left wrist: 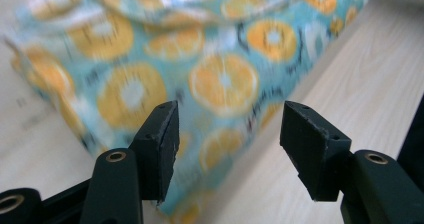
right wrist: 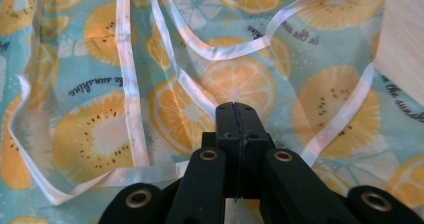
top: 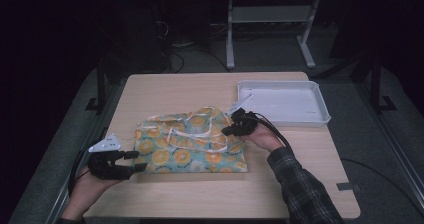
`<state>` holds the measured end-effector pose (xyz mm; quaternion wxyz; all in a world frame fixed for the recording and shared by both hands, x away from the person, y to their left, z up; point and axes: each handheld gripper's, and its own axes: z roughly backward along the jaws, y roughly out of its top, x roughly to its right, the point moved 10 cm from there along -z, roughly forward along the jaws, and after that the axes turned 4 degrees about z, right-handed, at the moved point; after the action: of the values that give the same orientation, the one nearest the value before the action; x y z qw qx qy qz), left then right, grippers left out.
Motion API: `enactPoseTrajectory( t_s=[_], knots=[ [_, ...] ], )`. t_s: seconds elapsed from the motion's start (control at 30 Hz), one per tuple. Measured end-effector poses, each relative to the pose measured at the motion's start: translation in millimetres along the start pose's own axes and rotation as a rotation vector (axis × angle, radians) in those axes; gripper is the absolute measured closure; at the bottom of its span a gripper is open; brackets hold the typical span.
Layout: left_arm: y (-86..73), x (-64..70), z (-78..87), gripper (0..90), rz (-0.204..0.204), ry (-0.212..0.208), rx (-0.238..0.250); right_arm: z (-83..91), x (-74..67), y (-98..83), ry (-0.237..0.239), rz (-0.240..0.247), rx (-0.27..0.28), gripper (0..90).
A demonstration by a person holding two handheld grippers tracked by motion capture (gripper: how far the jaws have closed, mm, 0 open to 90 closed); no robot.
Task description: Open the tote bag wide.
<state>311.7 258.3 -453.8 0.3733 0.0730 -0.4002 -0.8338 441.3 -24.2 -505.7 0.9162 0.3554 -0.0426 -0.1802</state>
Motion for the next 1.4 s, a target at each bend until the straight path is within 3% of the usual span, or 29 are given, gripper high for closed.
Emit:
enactPoseTrajectory(
  t_s=[0.03,0.07,0.23,0.43,0.53,0.57,0.6,0.77,0.97,1.2,1.3,1.37,1.4],
  knots=[
    [13.2,-1.7,-0.6,40.4,-0.012,0.004,0.015,1.4,0.4,0.2,-0.001,-0.001,0.004,89.4],
    [13.2,-1.7,-0.6,40.4,-0.012,0.004,0.015,1.4,0.4,0.2,-0.001,-0.001,0.004,89.4],
    [47.3,-10.8,-8.1,40.4,-0.029,0.010,0.046,9.1,-0.4,4.2,0.013,-0.017,0.037,89.6],
    [82.9,-28.6,-30.2,40.4,-0.024,0.012,0.057,23.4,-4.6,11.8,0.025,-0.033,0.086,89.8],
    [88.4,-33.9,-36.8,40.7,-0.013,0.019,0.057,25.6,-4.4,12.2,0.027,-0.025,0.093,89.8],
    [92.6,-40.6,-47.1,40.9,-0.004,0.023,0.050,26.6,-4.4,12.4,0.023,-0.019,0.095,89.8],
    [92.6,-40.6,-47.1,41.0,-0.004,0.023,0.050,26.6,-4.4,12.4,0.023,-0.019,0.095,89.8],
    [91.8,-53.8,-77.8,40.7,0.001,0.042,-0.013,26.9,-4.6,13.6,0.024,-0.011,0.102,89.8],
    [88.7,-56.0,-103.8,38.0,-0.001,0.049,-0.069,27.2,-4.8,12.9,0.030,-0.021,0.100,89.7],
    [73.9,-61.2,-114.4,39.1,-0.005,0.072,-0.143,27.7,-4.6,12.2,0.028,-0.019,0.098,89.8],
    [69.3,-65.8,-113.1,46.5,0.002,0.076,-0.150,28.2,-4.2,12.0,0.025,-0.019,0.097,89.7],
    [67.8,-67.3,-112.9,62.2,0.006,0.083,-0.148,27.5,-3.5,11.3,0.024,-0.009,0.094,89.7],
    [67.3,-67.6,-112.2,62.2,0.005,0.082,-0.152,27.5,-3.5,11.3,0.024,-0.009,0.094,89.7]
  ],
)
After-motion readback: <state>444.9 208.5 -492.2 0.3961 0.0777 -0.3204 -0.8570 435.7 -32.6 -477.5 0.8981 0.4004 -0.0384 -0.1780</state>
